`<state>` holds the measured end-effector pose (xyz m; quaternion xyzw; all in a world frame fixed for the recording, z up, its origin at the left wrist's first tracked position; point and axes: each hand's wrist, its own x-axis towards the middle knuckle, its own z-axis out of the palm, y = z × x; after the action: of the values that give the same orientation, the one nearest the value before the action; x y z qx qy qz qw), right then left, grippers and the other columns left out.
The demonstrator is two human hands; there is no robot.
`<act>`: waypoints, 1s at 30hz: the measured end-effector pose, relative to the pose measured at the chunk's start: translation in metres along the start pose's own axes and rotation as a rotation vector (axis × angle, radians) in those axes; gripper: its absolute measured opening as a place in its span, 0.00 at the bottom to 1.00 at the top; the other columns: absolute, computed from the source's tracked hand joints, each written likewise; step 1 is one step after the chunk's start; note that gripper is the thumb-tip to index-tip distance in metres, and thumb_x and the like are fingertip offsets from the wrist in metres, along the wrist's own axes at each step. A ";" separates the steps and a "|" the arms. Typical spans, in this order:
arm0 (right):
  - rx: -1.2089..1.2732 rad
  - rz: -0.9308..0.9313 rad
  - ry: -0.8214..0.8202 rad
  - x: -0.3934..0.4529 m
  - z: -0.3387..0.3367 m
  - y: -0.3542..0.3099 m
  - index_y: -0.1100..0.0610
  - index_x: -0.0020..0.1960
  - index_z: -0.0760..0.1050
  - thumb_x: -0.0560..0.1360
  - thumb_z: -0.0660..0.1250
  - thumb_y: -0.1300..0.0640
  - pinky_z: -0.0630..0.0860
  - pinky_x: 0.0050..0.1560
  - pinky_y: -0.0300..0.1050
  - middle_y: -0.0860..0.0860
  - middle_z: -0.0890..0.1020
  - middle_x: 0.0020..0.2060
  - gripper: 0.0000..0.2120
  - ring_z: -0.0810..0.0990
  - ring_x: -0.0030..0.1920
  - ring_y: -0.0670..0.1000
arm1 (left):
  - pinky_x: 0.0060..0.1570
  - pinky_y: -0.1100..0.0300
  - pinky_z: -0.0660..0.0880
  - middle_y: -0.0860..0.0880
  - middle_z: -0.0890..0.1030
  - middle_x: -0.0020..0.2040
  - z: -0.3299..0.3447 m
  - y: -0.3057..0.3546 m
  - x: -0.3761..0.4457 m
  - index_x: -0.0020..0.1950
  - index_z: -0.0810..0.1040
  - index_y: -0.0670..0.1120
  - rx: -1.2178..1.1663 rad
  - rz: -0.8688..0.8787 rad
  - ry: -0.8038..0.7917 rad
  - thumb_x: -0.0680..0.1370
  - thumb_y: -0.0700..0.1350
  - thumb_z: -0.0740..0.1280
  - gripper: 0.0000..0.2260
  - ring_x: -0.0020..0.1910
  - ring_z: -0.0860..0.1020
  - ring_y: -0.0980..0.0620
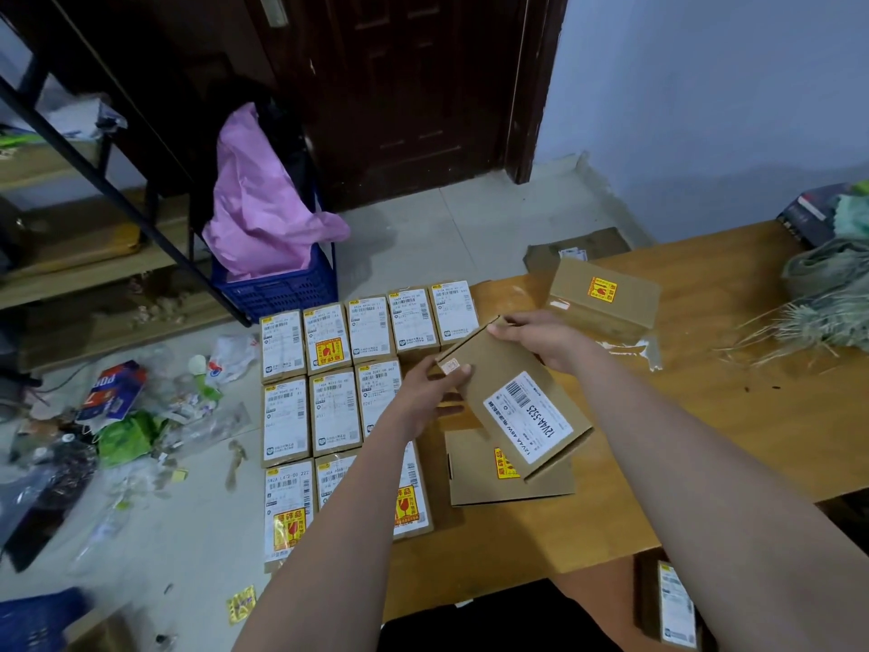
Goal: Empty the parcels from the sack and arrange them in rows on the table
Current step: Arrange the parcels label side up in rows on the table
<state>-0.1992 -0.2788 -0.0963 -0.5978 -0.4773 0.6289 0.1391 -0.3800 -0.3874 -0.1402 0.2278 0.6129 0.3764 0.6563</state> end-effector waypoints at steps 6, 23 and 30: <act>-0.290 0.154 0.169 0.011 -0.005 0.021 0.53 0.76 0.64 0.74 0.67 0.36 0.66 0.68 0.56 0.52 0.66 0.75 0.36 0.66 0.73 0.58 | 0.46 0.50 0.83 0.41 0.73 0.63 -0.011 -0.016 0.003 0.64 0.67 0.43 -0.177 -0.067 0.172 0.73 0.42 0.75 0.25 0.59 0.79 0.39; -0.050 0.416 0.043 0.036 -0.017 0.075 0.60 0.74 0.63 0.70 0.77 0.59 0.77 0.61 0.60 0.58 0.77 0.64 0.37 0.79 0.60 0.59 | 0.47 0.60 0.73 0.45 0.80 0.54 -0.022 -0.031 0.013 0.60 0.78 0.43 0.861 0.099 0.453 0.78 0.51 0.67 0.16 0.52 0.79 0.46; -0.099 0.374 0.136 0.046 0.000 0.077 0.61 0.74 0.61 0.72 0.75 0.58 0.73 0.65 0.60 0.59 0.75 0.67 0.36 0.75 0.65 0.60 | 0.69 0.46 0.67 0.46 0.68 0.73 -0.032 -0.033 0.022 0.73 0.69 0.46 1.138 0.180 0.484 0.79 0.42 0.62 0.21 0.73 0.63 0.43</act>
<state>-0.1801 -0.2836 -0.1844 -0.7231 -0.3777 0.5779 0.0224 -0.4048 -0.3960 -0.1840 0.5006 0.8272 0.0856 0.2404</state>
